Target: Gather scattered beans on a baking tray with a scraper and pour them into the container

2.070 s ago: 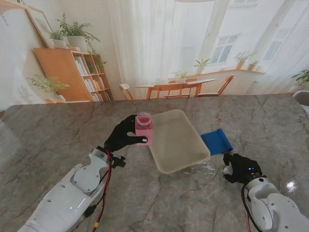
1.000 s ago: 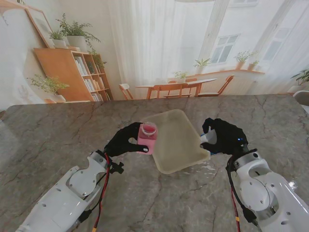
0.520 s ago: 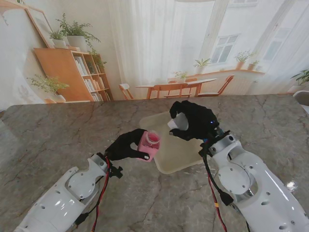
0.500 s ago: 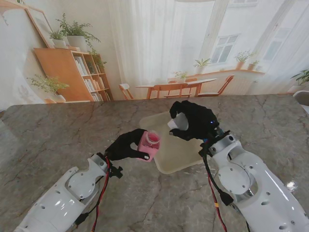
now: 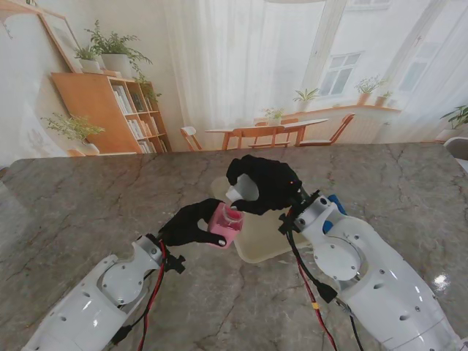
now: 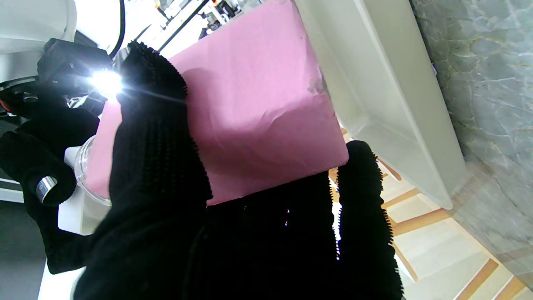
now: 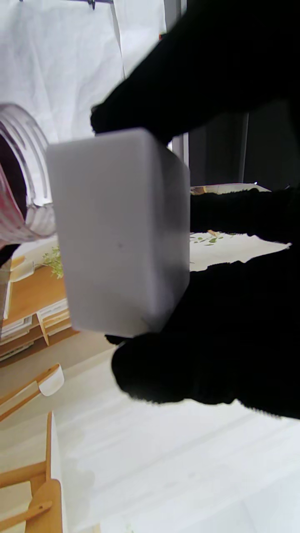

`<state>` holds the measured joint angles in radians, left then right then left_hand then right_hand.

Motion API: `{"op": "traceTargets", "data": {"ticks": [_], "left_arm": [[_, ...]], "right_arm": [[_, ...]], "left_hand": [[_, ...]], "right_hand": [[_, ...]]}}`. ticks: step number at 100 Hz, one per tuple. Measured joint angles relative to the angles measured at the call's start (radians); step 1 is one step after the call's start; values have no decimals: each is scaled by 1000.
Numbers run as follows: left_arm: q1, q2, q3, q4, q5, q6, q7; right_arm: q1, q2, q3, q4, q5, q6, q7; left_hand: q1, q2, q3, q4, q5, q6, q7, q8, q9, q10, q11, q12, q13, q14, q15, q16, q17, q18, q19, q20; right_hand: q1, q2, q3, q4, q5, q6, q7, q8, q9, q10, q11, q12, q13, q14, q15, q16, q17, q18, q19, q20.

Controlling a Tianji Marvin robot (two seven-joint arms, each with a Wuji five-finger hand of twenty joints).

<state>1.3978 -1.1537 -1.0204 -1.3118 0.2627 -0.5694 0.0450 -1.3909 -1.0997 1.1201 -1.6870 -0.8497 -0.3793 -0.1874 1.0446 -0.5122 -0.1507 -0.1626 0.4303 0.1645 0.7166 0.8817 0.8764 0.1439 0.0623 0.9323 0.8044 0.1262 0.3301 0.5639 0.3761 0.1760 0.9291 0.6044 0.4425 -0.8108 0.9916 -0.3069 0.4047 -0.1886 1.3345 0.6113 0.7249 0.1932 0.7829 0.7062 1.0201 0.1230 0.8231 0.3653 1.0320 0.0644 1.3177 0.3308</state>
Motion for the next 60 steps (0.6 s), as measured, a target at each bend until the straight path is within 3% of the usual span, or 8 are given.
{"op": "traceTargets", "data": {"ticks": [60], "left_arm": [[13,5,-11,-13,12,12,-2]], "right_arm": [[48,2,-43,69,-15,-131,15]], "left_hand": [[0,0,0,0,8,0,0,-26,2,5,0,0,1,2,0,2,1,0,0,0]], "right_hand": [[1,0,0,-8,1,-12,2,-4,3,-8,0,-10,1,-2,-2,0,1,0,0,0]]}}
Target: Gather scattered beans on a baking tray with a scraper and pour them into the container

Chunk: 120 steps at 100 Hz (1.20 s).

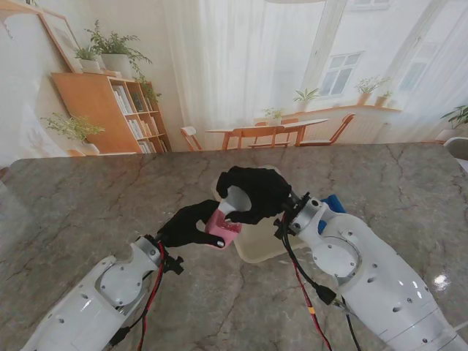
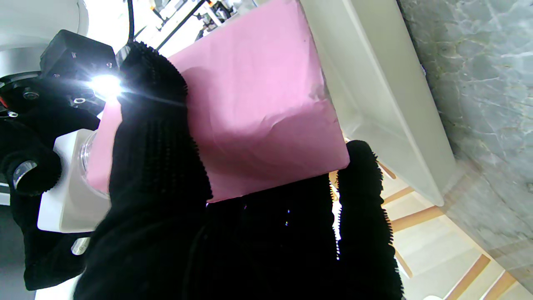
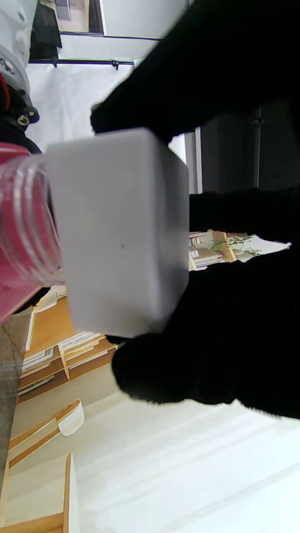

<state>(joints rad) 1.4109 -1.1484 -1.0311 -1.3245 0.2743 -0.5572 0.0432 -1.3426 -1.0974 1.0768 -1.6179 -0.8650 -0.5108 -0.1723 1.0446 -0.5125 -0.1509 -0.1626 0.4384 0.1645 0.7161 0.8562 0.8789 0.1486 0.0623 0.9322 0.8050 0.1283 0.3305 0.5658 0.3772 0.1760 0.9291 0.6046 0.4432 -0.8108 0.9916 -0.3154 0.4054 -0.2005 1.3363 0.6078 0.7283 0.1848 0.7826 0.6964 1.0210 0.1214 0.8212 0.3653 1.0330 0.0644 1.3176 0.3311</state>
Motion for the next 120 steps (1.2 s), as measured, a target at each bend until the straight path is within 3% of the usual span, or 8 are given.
{"op": "traceTargets", "data": {"ticks": [81,120], "left_arm": [[4,1,-7,-7,13,0,11],[26,-4,-21,-17,16,4,44]], "right_arm": [[22,11,-20,24,-36,-66,12],[47,14,-61,49,-87,-50,-34]], "left_hand": [[0,0,0,0,0,0,0,0,0,0,0,0,1,0,0,0,1,0,0,0],[0,-2,0,0,10,0,0,-16,1,1,0,0,1,0,0,5,1,0,1,0]], "right_hand": [[1,0,0,-10,6,-26,0,-10,5,-5,0,0,7,-1,-8,0,5,0,1,1],[0,0,0,-10,8,-105,-40,-24,11,-18,-16,0,0,-4,-8,33,-6,0,5,27]]}}
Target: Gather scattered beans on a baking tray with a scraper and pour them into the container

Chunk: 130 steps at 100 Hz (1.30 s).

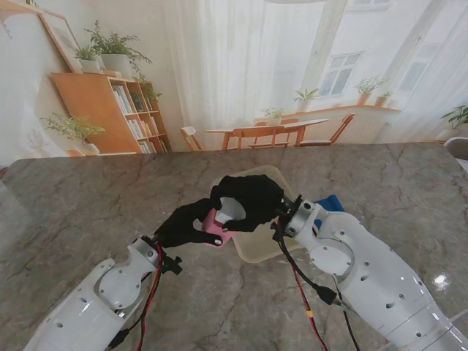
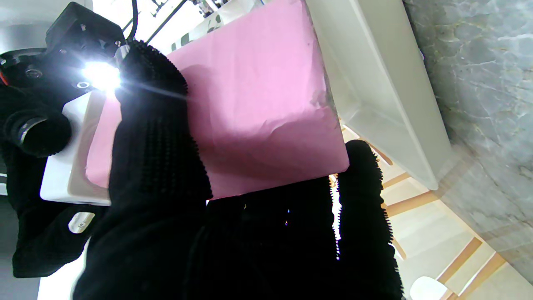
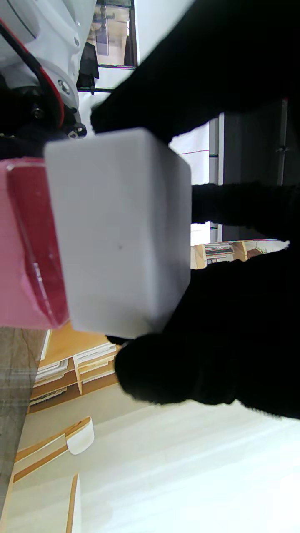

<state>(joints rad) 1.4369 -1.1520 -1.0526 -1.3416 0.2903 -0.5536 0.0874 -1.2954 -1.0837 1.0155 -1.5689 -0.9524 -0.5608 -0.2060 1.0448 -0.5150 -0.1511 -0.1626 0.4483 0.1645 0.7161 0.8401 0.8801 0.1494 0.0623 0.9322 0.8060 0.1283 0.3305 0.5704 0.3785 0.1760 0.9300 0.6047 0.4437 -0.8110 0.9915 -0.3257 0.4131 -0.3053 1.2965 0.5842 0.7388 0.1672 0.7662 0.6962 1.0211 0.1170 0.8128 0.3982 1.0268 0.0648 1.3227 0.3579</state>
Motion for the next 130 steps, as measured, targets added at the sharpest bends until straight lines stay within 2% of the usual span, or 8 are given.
{"op": "traceTargets", "data": {"ticks": [29,44,53,61,82,97,116,130], "left_arm": [[5,-4,-2,-4,-17,3,4],[4,-5,-1,0,-36,7,6],[5,-7,-2,0,-37,11,9],[9,-9,-5,-4,-39,14,10],[15,-11,-11,-13,-37,22,12],[15,-11,-15,-14,-39,30,10],[6,-11,-14,-6,-54,39,-2],[-2,-11,-12,3,-59,40,-11]], "right_arm": [[24,-1,-35,23,25,28,-8],[31,-8,-49,32,67,65,4],[31,-11,-49,32,71,79,21],[30,-10,-49,28,66,96,34],[16,-6,-47,-1,53,139,68],[1,-2,-43,-22,35,165,81],[-23,-1,-26,-58,42,196,120],[-35,0,-10,-78,52,209,137]], "left_hand": [[0,0,0,0,0,0,0,-9,1,2,0,0,1,1,0,2,0,0,0,0],[0,0,0,0,0,0,0,-9,3,2,0,0,1,1,0,2,0,0,0,0],[0,0,0,0,0,0,0,-9,3,2,0,0,1,1,1,2,1,0,0,0],[0,0,-2,0,1,0,0,-9,3,2,0,0,1,1,1,2,1,0,0,0],[0,0,-7,0,1,-5,0,-9,3,-3,0,0,1,-2,1,2,1,0,0,12],[0,0,-12,0,1,-7,0,-9,3,-4,0,0,1,-3,1,2,1,0,0,12],[0,0,-13,0,1,-7,0,-9,4,-4,0,0,1,-3,1,4,1,0,0,12],[0,0,-13,0,1,-7,0,-9,4,-4,0,0,1,-3,1,4,1,0,0,12]], "right_hand": [[-15,0,0,-1,0,-24,-73,-17,0,-47,-21,0,-16,-23,11,26,-44,0,-4,21],[-67,66,1,5,0,-11,-137,-18,1,-59,-21,1,-24,-46,67,95,-79,0,-22,50],[-125,145,2,56,0,23,-222,-17,1,-61,-8,1,-24,-66,139,139,-92,0,17,78],[-197,233,1,134,0,65,-352,53,2,-75,-6,2,-24,-95,212,171,-109,0,66,98],[-294,402,-146,183,-1,163,-605,60,-10,-92,-26,24,-25,-133,331,224,-173,31,123,122],[-326,492,-293,202,-25,219,-759,83,-73,-74,-105,25,-107,-114,325,228,-282,89,112,141],[-329,594,-441,223,-38,261,-894,123,-162,-8,-265,-4,-238,-22,201,230,-443,200,6,172],[-334,646,-499,223,-51,288,-965,127,-207,17,-379,-60,-311,32,-33,172,-520,294,-99,174]]}}
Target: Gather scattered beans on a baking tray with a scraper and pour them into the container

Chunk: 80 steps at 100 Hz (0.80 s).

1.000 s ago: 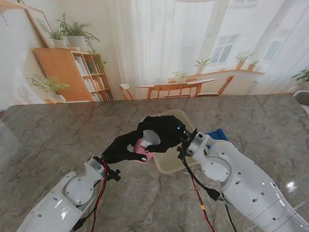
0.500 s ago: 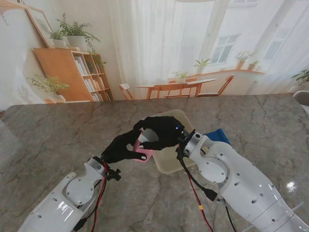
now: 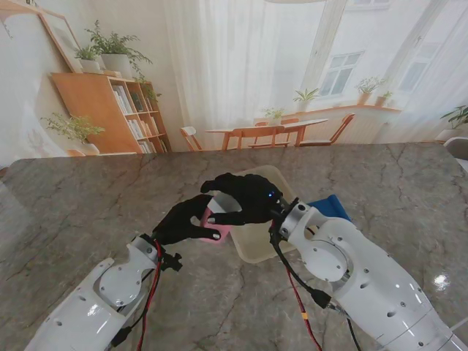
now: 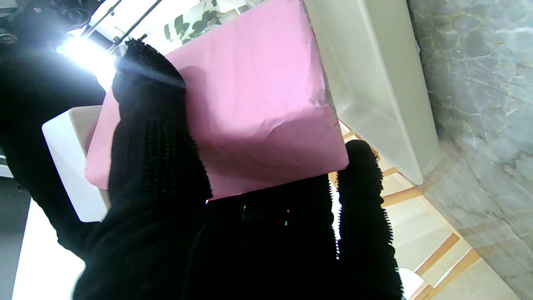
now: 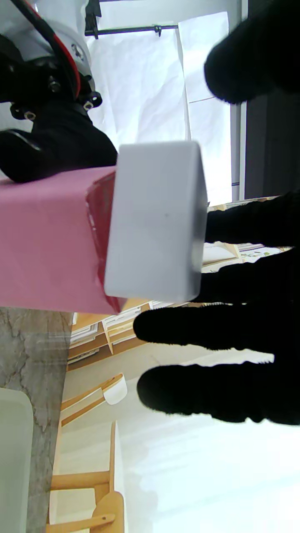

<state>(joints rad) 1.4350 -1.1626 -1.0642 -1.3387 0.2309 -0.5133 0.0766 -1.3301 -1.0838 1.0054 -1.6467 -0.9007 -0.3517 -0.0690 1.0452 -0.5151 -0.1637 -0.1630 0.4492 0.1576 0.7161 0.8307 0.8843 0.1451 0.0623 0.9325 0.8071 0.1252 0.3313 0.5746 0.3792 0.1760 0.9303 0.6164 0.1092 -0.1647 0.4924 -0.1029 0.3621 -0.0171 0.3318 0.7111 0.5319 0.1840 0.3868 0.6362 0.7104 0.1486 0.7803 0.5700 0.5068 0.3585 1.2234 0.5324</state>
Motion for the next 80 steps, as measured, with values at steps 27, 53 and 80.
{"op": "traceTargets", "data": {"ticks": [27,53,80], "left_arm": [[-5,1,-1,7,-6,4,-12],[15,1,-11,-18,-31,3,-7],[12,0,6,-22,-27,-13,-1]], "right_arm": [[-44,-3,83,-73,18,47,24],[-63,12,216,-93,40,-162,157],[-20,41,214,-38,-82,-304,137]], "left_hand": [[0,0,0,0,0,0,0,0,1,0,0,0,0,0,1,0,0,0,0,0],[0,0,0,0,0,0,0,0,1,0,0,0,0,0,1,0,0,0,0,0],[0,0,0,0,0,0,0,0,1,0,0,0,0,0,1,0,0,0,0,0]], "right_hand": [[31,53,-43,19,-61,75,-101,7,-73,10,-150,-93,-153,69,-423,-153,-204,57,-211,-44],[25,6,-46,19,-188,129,-165,7,-188,10,-179,-117,-294,55,-515,-219,-352,-22,-346,-133],[0,-122,60,19,-239,181,-309,-18,-272,13,-137,-129,-344,46,-467,-243,-353,-70,-308,-187]]}}
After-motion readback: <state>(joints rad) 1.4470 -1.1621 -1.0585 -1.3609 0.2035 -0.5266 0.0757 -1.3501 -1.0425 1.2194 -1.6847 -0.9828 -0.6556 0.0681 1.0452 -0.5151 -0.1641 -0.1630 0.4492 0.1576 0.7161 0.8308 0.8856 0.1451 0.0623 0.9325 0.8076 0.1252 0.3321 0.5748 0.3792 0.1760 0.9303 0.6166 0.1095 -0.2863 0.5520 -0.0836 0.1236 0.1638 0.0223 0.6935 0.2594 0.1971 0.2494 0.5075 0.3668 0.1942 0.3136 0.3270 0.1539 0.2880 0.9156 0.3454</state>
